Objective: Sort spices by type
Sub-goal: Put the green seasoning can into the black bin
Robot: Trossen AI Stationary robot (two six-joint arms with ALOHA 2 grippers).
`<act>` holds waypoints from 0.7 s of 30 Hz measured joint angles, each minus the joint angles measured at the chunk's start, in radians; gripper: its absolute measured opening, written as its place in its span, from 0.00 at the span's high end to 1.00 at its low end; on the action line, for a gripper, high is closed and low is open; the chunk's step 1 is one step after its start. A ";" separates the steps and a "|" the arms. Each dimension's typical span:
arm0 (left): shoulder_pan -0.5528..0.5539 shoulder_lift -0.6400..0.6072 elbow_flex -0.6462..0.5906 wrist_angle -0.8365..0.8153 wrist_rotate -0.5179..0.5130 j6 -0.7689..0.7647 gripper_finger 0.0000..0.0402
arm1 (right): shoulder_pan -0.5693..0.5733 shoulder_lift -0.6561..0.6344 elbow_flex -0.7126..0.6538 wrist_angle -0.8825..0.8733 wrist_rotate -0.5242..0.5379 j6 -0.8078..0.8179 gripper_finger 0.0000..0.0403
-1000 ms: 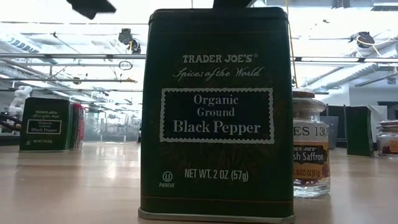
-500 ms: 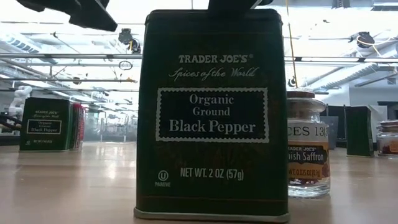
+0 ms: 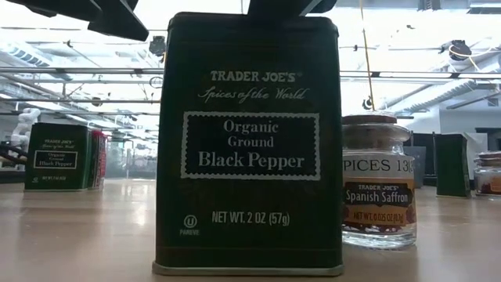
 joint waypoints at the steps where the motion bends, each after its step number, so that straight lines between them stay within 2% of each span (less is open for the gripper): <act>1: 0.003 0.000 0.000 0.001 -0.001 0.001 0.30 | 0.000 0.000 0.000 0.000 -0.001 0.001 0.52; 21: 0.032 -0.001 0.000 0.008 0.008 0.001 0.30 | 0.000 -0.004 0.000 0.015 0.005 -0.011 0.52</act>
